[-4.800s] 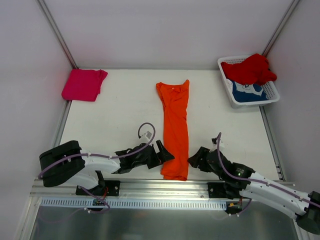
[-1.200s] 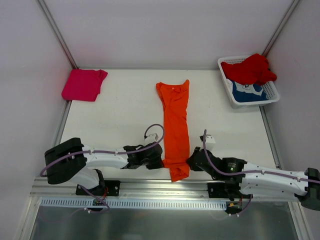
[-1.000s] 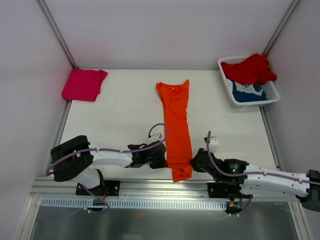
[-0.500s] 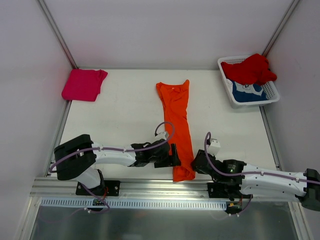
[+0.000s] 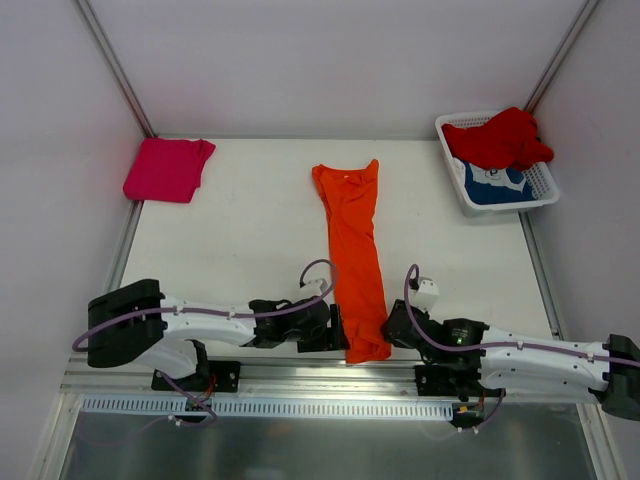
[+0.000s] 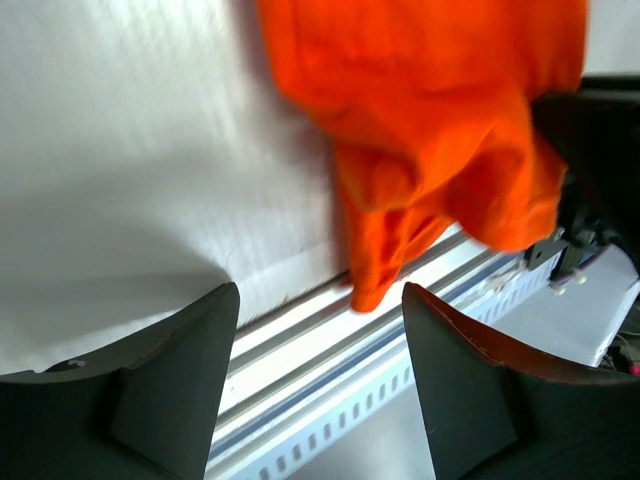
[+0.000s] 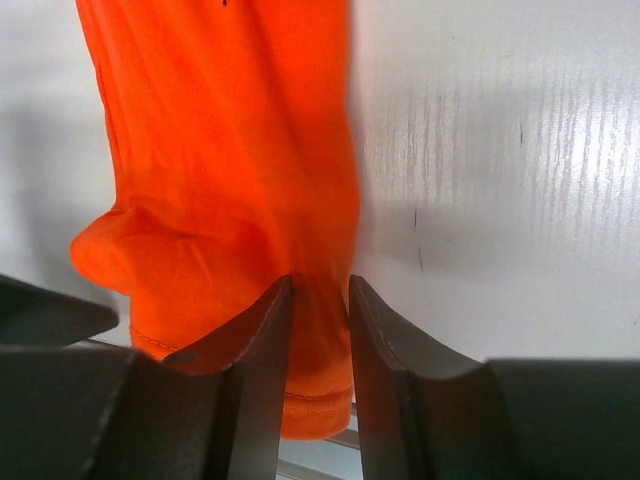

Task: Fold and stack the t-shirts
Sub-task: Fold the tshirt

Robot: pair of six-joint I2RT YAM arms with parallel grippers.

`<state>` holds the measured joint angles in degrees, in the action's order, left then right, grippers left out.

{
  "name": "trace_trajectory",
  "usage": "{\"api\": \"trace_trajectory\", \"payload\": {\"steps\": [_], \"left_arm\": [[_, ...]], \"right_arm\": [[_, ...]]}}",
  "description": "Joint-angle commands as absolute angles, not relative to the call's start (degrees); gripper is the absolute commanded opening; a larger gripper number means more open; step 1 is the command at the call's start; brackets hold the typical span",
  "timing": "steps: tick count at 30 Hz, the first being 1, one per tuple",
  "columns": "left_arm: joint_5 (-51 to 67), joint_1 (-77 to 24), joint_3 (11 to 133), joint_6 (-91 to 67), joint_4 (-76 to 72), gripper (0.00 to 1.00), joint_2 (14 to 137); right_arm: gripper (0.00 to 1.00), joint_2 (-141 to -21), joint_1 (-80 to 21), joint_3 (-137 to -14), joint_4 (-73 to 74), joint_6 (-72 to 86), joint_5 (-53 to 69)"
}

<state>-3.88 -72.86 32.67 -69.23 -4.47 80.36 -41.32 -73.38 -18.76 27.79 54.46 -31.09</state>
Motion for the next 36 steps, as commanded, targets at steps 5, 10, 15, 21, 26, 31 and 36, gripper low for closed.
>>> {"api": "trace_trajectory", "payload": {"steps": [5,10,15,21,26,31,36], "left_arm": [[-8.87,-74.53,29.53,-71.99,5.97,0.69,74.45],[-12.65,-73.13,29.27,-71.37,6.77,0.72,74.44],[-14.24,-72.34,29.62,-70.93,4.14,0.73,77.25],[-15.29,-69.18,29.09,-69.27,0.35,0.72,79.01],[-15.47,-66.54,30.58,-66.98,-2.37,0.72,80.68],[-14.15,-64.51,32.25,-65.3,-5.19,0.71,83.23],[-12.57,-64.6,34.8,-64.69,-5.8,0.61,85.25]], "right_arm": [[0.32,-43.85,-73.74,-18.54,23.73,54.23,-31.2],[0.32,-43.86,-73.65,-19.25,23.29,53.09,-31.11],[0.32,-43.24,-73.74,-19.69,23.12,51.95,-31.11],[0.32,-43.16,-73.74,-19.69,22.76,51.33,-30.85],[0.32,-42.98,-73.74,-19.6,22.68,50.98,-30.76],[0.31,-43.42,-73.74,-19.6,22.33,50.63,-30.76],[0.31,-44.21,-73.83,-19.6,22.06,50.62,-30.41]]}}
